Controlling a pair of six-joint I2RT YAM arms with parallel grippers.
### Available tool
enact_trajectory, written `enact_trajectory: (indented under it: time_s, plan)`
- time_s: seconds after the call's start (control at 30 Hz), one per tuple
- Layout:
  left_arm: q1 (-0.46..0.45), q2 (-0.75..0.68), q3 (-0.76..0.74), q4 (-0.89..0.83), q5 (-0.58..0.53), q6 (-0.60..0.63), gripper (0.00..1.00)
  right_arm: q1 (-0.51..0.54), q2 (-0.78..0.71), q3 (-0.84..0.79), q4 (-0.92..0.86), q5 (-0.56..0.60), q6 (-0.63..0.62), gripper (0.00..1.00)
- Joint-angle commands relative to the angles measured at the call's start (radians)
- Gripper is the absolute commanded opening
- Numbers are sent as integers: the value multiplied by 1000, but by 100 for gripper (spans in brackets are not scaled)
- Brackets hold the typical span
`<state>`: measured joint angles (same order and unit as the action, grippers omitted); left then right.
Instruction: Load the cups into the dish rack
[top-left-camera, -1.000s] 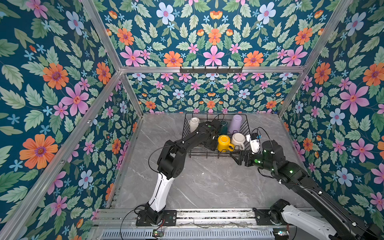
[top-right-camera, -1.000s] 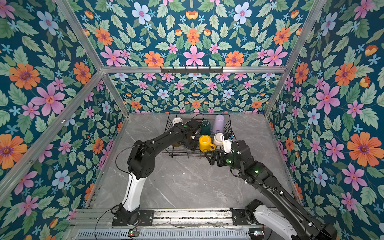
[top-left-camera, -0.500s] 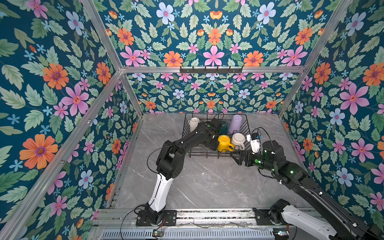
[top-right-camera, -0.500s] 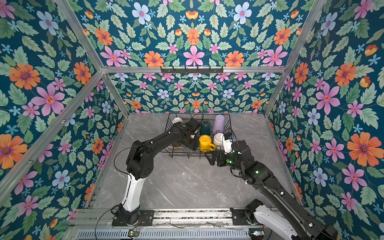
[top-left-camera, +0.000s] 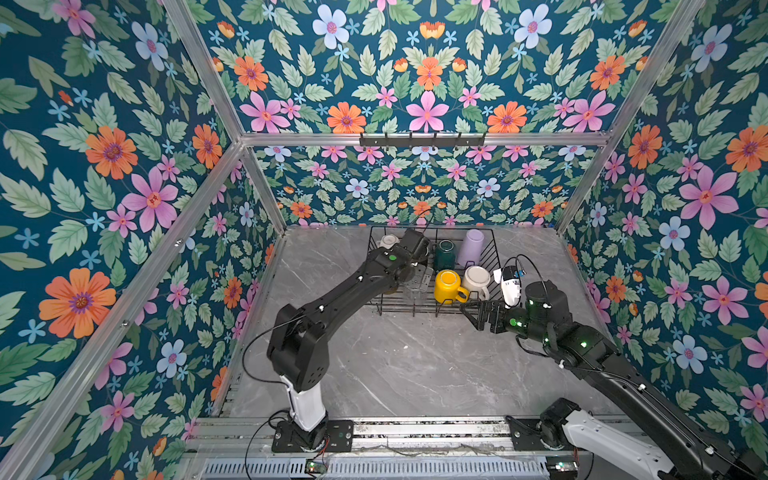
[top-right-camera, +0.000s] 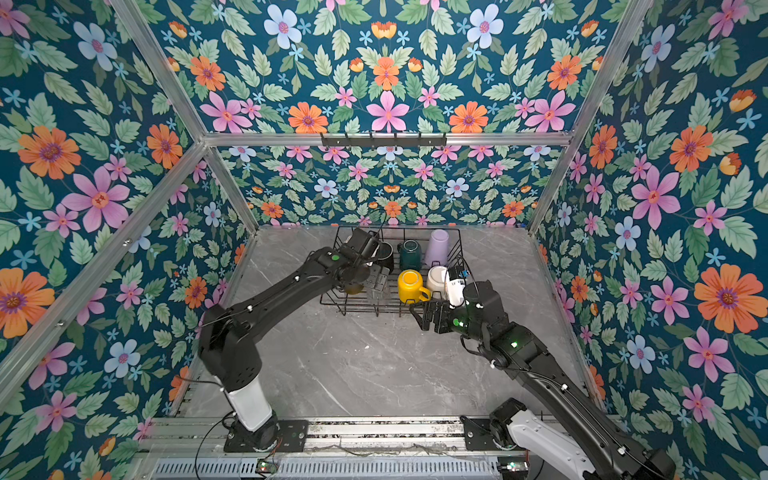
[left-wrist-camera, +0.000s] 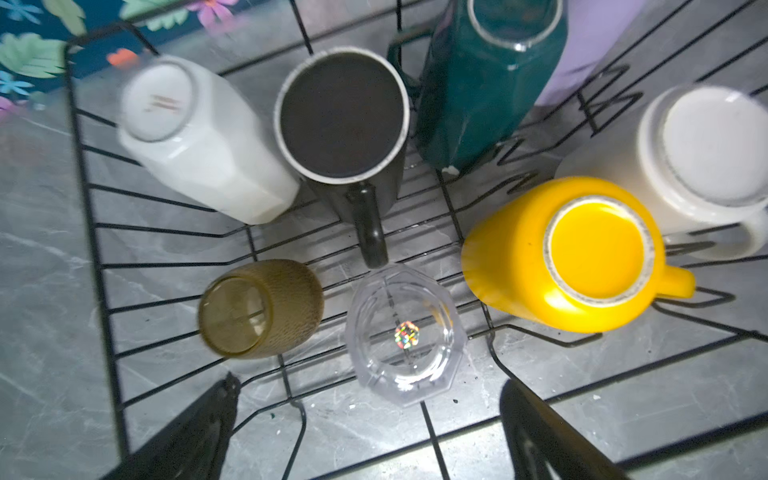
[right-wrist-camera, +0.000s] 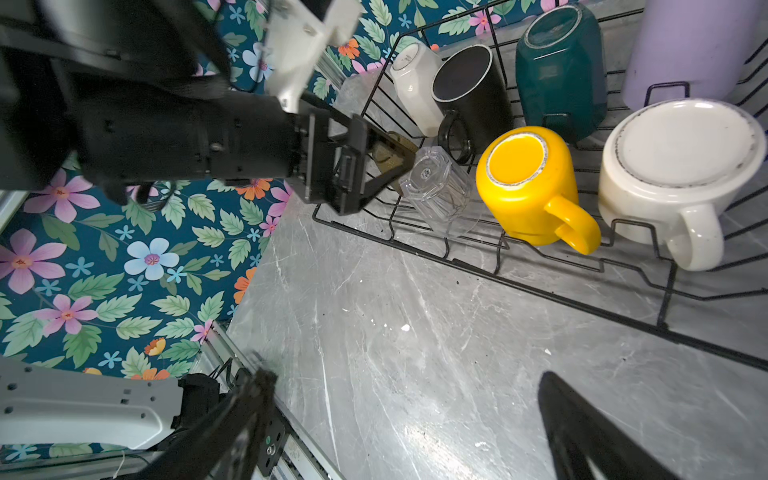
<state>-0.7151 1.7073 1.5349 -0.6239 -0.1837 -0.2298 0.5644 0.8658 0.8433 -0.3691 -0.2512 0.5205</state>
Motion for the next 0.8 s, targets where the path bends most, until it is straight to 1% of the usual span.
enact_trajectory:
  time_s: [0.0, 0.17, 0.27, 0.4, 0.53, 0.6, 0.7, 0.77]
  plan:
    - [1, -102, -97, 194, -39, -4, 100, -1, 4, 1, 17, 3, 2, 99]
    - [0, -251, -250, 294, -52, -31, 100, 0, 21, 2, 28, 0, 4, 99]
    - [0, -384, -396, 410, -103, -33, 100, 0, 28, -1, 30, 10, -3, 99]
    - [2, -580, -591, 547, -215, 7, 100, -4, 46, 2, 20, 44, -31, 99]
    - [19, -738, -761, 634, -343, 70, 100, -13, 72, 9, -18, 117, -87, 99]
    - [52, -802, -837, 665, -387, 78, 100, -44, 81, -5, -9, 127, -96, 99]
    - [158, -879, -942, 708, -380, 60, 100, -121, 91, -53, 30, 122, -97, 99]
    - [226, -908, -1004, 758, -363, 58, 99, -178, 96, -78, 44, 142, -98, 99]
